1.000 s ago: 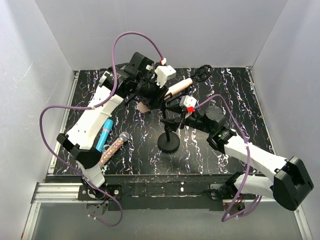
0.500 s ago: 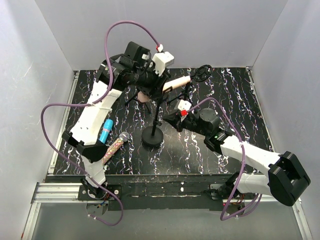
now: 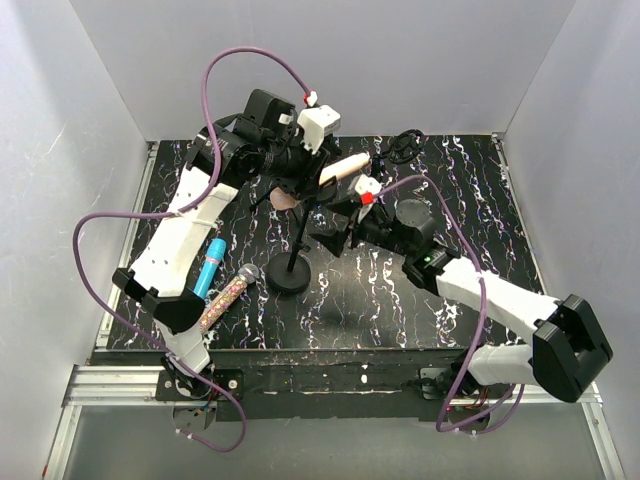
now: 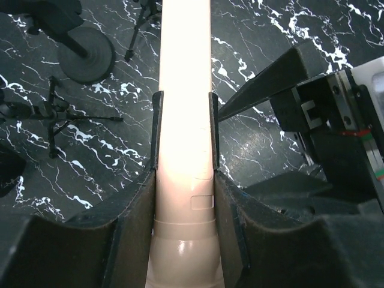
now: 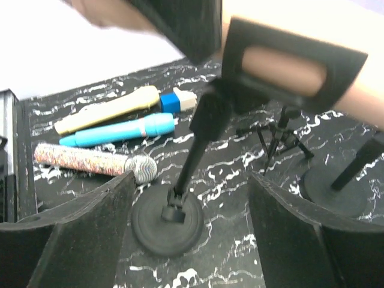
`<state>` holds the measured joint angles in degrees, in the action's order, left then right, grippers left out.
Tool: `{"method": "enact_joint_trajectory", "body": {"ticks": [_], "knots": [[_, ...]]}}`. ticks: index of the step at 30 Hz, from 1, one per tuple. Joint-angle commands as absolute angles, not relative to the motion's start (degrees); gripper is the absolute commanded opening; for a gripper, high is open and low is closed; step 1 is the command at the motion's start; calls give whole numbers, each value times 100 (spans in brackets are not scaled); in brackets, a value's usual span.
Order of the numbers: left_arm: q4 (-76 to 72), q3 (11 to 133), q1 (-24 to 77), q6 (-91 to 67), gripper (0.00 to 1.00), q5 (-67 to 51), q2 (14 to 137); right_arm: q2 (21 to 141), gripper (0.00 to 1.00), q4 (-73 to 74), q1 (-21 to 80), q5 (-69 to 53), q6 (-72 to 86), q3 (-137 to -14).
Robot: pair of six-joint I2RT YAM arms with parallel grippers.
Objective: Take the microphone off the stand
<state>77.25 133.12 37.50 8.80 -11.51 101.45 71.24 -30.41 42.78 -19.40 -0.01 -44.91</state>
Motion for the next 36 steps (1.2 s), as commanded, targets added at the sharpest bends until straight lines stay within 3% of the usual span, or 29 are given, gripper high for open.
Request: {"method": "enact_joint_trajectory", "body": {"ticks": [1,8,11,17,18,20,31,36], "knots": [[7076,13315,3727,510,0,-757,9791,7557,83,-3480,4385,-1925,448,-5106],[7242,13895,3700,220,0,-483,10028,8147,87,-3603,4482,-1178,896,-5361],[7339,13904,3683,88,0,-553,9976,8331,79,-3726,4535,-1169,1028,-5344],[7444,13694,3604,53,0,-808,9800,8631,45,-3876,4570,-950,784,-5370],[7453,13667,3560,44,0,-878,9774,8640,35,-3893,4553,-923,652,-5361],[7497,13641,3481,44,0,-1089,9738,8675,2,-3929,4518,-1001,196,-5318],[8120,14923,3199,720,0,-2038,9941,8552,1,-3868,4386,-1565,-1424,-4421],[8035,13531,3199,870,0,-2373,9283,8455,1,-3648,4316,-1538,-1397,-4359]]}}
